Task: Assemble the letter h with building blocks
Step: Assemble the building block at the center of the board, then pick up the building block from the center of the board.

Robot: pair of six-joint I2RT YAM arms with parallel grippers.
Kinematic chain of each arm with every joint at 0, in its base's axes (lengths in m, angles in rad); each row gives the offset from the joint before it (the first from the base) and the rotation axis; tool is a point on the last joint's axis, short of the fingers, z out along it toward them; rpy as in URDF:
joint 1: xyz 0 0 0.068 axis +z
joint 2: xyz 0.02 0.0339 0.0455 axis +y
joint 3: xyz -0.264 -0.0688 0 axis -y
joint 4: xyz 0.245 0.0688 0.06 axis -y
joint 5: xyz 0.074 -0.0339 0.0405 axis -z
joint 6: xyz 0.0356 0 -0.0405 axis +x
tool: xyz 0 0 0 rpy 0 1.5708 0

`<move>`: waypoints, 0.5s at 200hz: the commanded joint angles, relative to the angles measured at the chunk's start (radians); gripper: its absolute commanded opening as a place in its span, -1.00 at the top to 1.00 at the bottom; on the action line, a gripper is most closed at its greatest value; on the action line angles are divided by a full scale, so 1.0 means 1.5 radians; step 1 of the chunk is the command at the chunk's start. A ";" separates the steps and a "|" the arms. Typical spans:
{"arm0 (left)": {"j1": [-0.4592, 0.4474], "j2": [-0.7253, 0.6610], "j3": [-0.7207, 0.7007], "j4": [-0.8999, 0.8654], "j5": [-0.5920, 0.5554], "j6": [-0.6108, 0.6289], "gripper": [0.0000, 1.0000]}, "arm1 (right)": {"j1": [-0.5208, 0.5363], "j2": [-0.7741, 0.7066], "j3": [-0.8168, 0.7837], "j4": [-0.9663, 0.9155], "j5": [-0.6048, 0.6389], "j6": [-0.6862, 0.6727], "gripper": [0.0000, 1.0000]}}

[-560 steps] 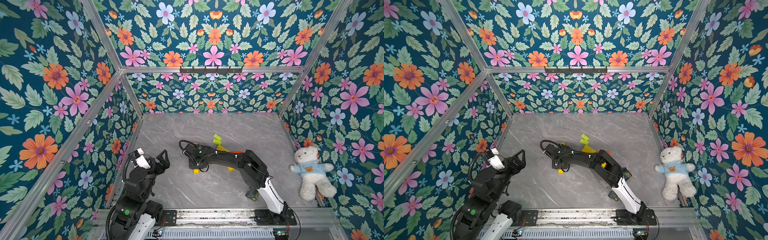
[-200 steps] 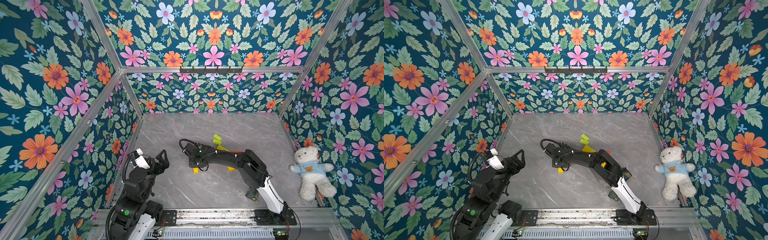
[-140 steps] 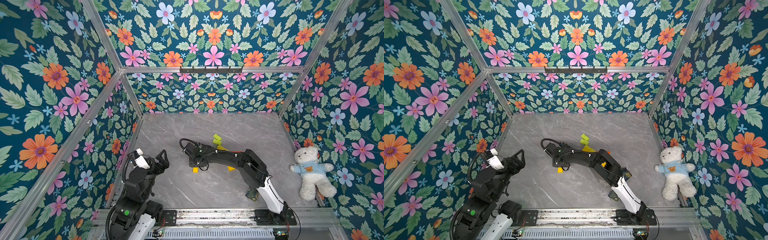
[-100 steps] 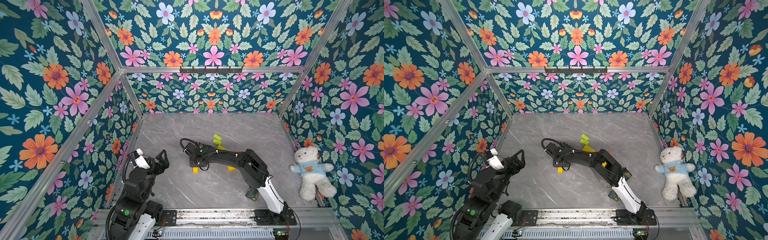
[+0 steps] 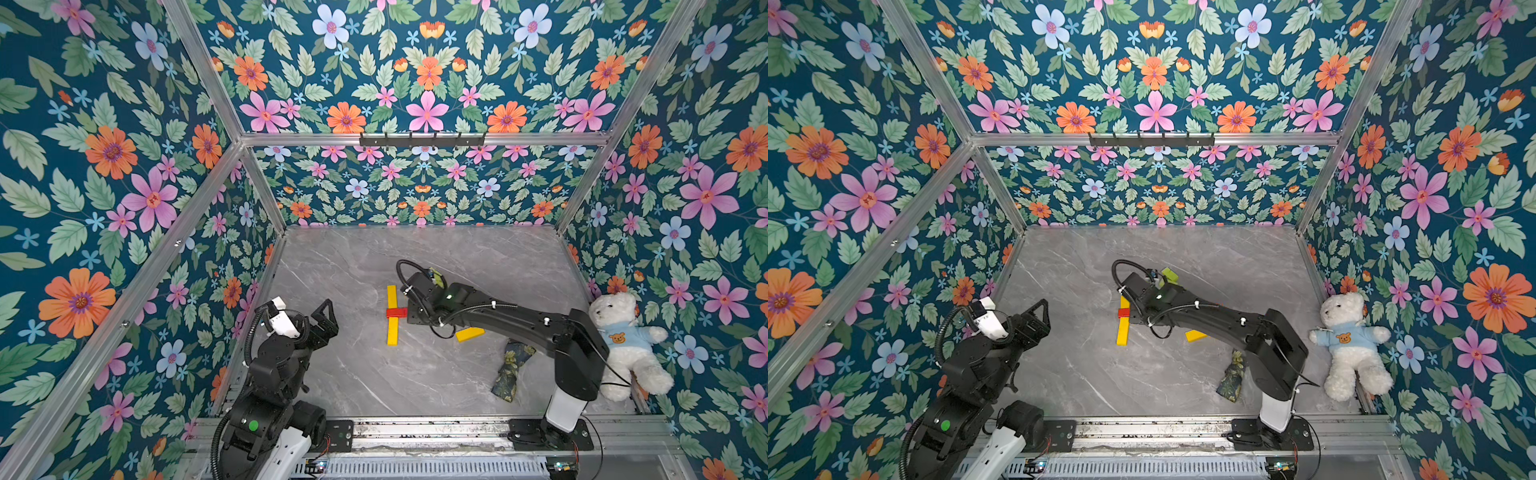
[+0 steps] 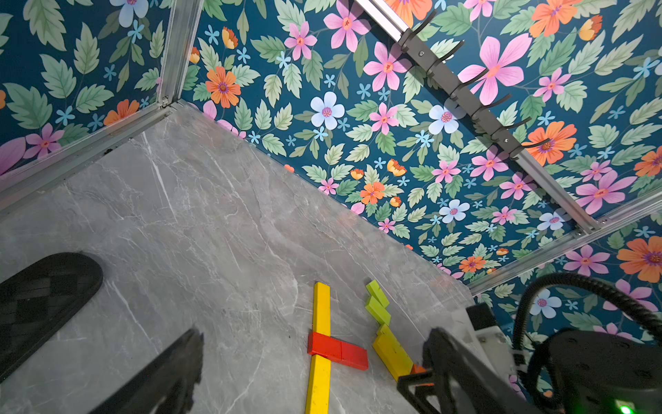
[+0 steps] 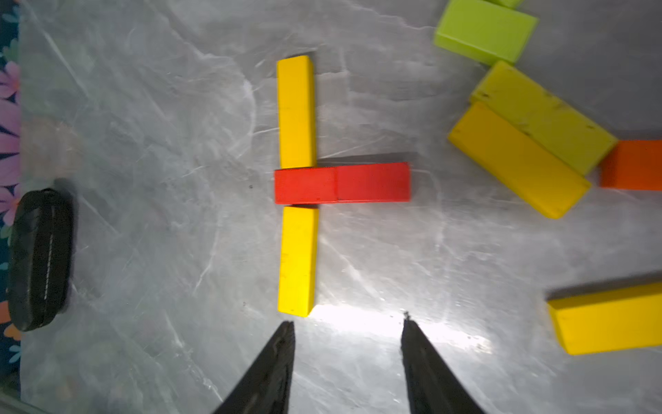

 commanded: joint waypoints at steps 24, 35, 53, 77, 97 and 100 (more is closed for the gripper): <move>0.000 0.000 0.003 0.009 0.011 0.009 -0.99 | -0.093 -0.108 -0.157 -0.048 -0.100 0.150 -0.19; 0.000 0.000 0.002 0.011 0.011 0.010 -0.99 | -0.121 -0.135 -0.190 -0.074 -0.105 0.172 -0.31; 0.000 -0.002 0.000 0.015 0.015 0.011 -0.99 | -0.168 -0.178 -0.237 -0.103 -0.110 0.211 -0.42; 0.000 -0.003 -0.001 0.016 0.018 0.010 -0.99 | -0.209 -0.207 -0.266 -0.112 -0.111 0.264 -0.48; 0.000 -0.006 -0.002 0.017 0.017 0.010 -0.99 | -0.244 -0.188 -0.284 -0.083 -0.144 0.305 -0.48; 0.000 -0.006 -0.002 0.017 0.017 0.010 -0.99 | -0.248 -0.182 -0.285 -0.077 -0.149 0.306 -0.48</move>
